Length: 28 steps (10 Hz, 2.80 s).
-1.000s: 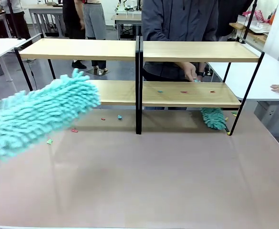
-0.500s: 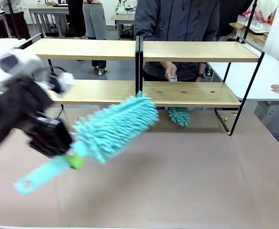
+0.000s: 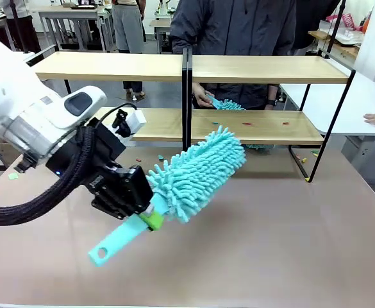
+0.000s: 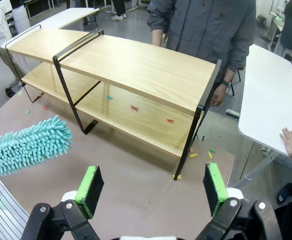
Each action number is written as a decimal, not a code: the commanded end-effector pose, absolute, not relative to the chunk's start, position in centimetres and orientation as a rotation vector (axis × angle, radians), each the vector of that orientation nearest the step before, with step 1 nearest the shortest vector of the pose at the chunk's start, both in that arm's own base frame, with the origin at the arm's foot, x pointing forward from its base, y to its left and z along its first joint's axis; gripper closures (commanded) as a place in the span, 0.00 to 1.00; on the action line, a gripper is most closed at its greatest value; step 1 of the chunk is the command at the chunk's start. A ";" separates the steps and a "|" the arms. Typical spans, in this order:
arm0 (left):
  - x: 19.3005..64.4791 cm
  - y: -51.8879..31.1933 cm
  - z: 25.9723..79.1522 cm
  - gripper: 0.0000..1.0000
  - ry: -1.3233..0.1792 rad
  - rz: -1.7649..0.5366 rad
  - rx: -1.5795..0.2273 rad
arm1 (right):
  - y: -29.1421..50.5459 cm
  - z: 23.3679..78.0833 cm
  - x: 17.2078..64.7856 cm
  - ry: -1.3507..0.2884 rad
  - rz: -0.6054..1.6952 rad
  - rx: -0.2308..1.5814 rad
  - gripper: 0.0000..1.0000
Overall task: Clean the shelves.
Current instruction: Clean another randomly selected level of the Shelf with the Duster.
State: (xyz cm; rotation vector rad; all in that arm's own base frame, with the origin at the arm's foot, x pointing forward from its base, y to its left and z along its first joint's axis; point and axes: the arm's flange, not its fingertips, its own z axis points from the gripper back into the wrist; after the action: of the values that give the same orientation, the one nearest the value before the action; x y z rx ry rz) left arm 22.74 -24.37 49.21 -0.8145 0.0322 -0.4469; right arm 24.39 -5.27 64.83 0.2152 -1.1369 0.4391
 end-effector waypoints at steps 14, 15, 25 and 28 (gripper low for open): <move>29.4 -45.6 49.2 0.87 -0.404 0.007 -0.465 | -5.4 64.8 24.4 -1.142 0.447 0.212 0.00; 29.9 -46.1 49.0 0.87 -0.414 0.042 -0.426 | -5.4 64.8 24.4 -1.142 0.447 0.212 0.00; 31.6 -45.5 49.6 0.87 -0.470 -0.001 -0.410 | -5.4 64.8 24.4 -1.142 0.447 0.212 0.00; 34.0 -46.7 49.2 0.87 -0.466 0.065 -0.289 | -5.4 64.8 24.4 -1.142 0.447 0.212 0.00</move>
State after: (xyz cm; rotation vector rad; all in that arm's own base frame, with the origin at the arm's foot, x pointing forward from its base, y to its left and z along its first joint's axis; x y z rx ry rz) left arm 33.23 -43.19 49.28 -0.3225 -0.4571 0.0199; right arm 24.39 -5.28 64.83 0.2152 -1.1370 0.4390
